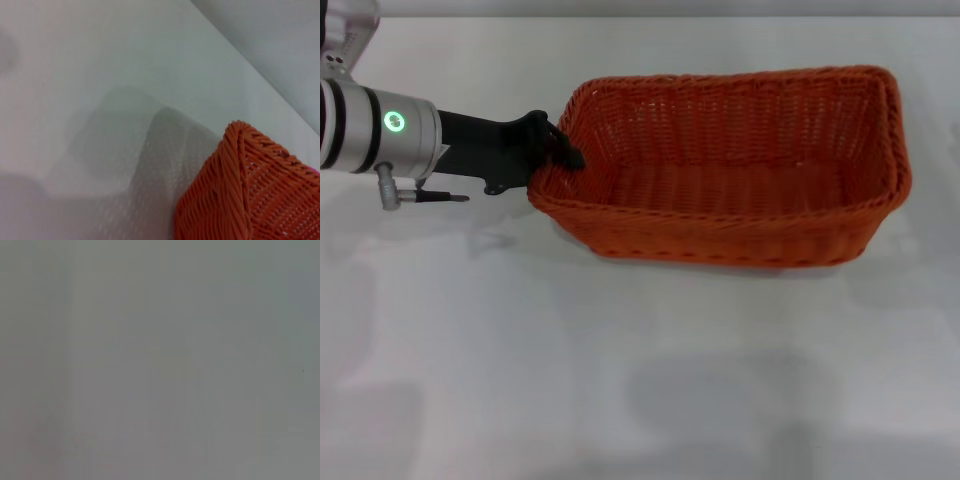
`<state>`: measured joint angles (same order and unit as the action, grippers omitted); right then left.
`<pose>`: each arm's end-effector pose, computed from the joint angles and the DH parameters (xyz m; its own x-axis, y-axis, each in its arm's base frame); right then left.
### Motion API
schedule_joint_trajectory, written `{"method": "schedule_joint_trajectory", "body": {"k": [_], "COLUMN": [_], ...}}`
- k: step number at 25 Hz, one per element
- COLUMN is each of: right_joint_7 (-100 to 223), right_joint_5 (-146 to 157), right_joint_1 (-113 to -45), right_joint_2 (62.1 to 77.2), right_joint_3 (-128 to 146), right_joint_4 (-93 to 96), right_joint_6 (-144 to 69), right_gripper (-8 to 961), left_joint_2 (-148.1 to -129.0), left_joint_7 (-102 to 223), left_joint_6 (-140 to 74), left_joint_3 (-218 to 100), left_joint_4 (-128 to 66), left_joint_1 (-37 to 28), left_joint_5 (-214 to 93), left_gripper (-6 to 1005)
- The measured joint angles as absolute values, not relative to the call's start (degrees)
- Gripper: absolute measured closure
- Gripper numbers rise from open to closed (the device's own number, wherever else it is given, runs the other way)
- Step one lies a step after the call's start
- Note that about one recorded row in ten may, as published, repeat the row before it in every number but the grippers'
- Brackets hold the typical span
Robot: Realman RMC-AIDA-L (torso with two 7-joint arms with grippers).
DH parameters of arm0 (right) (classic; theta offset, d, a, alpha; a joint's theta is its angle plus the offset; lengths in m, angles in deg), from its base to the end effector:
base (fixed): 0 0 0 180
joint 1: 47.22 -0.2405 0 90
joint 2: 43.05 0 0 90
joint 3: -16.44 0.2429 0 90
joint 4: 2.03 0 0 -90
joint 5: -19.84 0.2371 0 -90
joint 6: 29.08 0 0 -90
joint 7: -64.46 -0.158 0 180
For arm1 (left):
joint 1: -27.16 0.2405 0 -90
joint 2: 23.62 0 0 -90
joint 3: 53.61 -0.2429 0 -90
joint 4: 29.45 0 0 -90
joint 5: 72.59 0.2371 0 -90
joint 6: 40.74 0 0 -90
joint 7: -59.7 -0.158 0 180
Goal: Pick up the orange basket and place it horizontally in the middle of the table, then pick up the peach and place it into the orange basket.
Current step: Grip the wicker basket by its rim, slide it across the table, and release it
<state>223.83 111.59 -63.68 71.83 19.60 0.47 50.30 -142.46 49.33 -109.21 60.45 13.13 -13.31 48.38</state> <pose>0.4089 0.2815 0.0491 0.7226 0.0634 -0.6884 -0.6865 -0.0510 -0.7253 -0.2014 0.4122 -0.0555 -0.0405 0.9620 0.2700 0.9985 0.0291 0.0459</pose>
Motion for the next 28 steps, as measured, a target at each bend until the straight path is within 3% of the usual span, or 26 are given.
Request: {"method": "schedule_joint_trajectory", "body": {"k": [7,9,20,28], "right_joint_7": [223.8,223.8,223.8,223.4], "right_joint_5": [111.6,111.6,111.5,111.5], "right_joint_1": [-63.7,-63.8,-63.9,-63.6], "right_joint_2": [71.91,71.91,71.91,71.91], "right_joint_3": [19.6,19.6,19.6,19.5], "right_joint_4": [0.4,0.4,0.3,0.3], "right_joint_6": [50.4,50.4,50.5,50.7], "right_gripper": [132,132,132,132], "left_joint_2": [-142.30,-142.30,-142.07,-142.15], "left_joint_7": [48.8,48.8,46.6,45.3], "left_joint_6": [-109.8,-109.9,-112.5,-115.0], "left_joint_3": [60.9,60.9,61.6,61.6], "left_joint_4": [12.6,12.6,10.3,9.8], "left_joint_1": [-13.9,-14.0,-14.9,-13.1], "left_joint_5": [48.3,48.2,46.0,45.0], "left_gripper": [839,771,618,569]}}
